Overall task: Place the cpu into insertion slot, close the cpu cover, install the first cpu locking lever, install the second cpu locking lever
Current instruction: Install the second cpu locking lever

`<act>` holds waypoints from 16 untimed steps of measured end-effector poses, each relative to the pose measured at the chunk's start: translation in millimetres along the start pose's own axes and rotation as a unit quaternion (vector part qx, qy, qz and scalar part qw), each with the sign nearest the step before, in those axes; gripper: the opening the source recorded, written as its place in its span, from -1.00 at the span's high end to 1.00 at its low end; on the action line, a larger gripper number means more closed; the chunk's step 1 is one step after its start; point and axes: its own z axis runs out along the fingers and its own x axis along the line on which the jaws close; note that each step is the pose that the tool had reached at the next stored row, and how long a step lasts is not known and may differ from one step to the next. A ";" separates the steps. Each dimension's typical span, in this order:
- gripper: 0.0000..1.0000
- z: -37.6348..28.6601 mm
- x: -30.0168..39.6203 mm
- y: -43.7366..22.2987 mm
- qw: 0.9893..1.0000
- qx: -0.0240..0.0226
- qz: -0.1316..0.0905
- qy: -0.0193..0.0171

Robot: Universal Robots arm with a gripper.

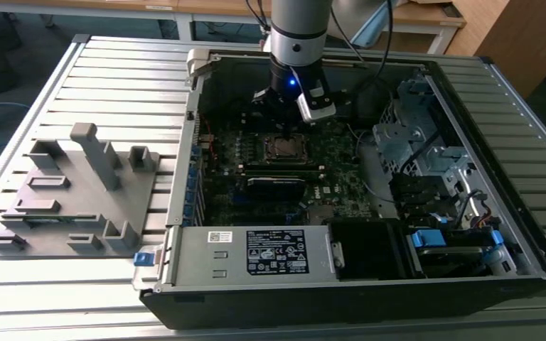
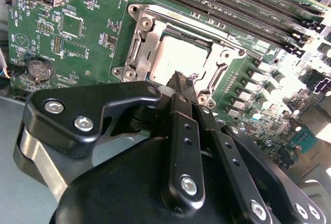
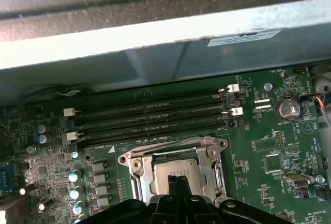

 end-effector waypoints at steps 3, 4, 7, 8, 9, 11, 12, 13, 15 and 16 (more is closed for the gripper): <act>0.79 -0.9 0.0 0.1 1.000 0.000 0.000 0.000; 0.79 -1.0 0.0 0.1 1.000 0.000 0.000 0.000; 0.79 -1.9 0.0 0.0 1.000 0.000 0.000 0.000; 0.79 -2.3 -0.1 0.1 1.000 0.000 0.000 0.000; 0.79 -2.9 -0.1 0.1 1.000 0.000 0.000 0.000; 0.79 -4.3 -0.1 0.2 1.000 0.000 0.000 0.000; 0.79 -5.0 -0.2 0.2 1.000 0.000 0.000 0.000; 0.79 -5.5 -0.2 0.2 1.000 0.000 0.000 0.000; 0.79 -6.2 -0.2 0.3 1.000 0.000 0.000 0.000; 0.79 -6.5 -0.2 0.3 1.000 0.000 0.000 0.000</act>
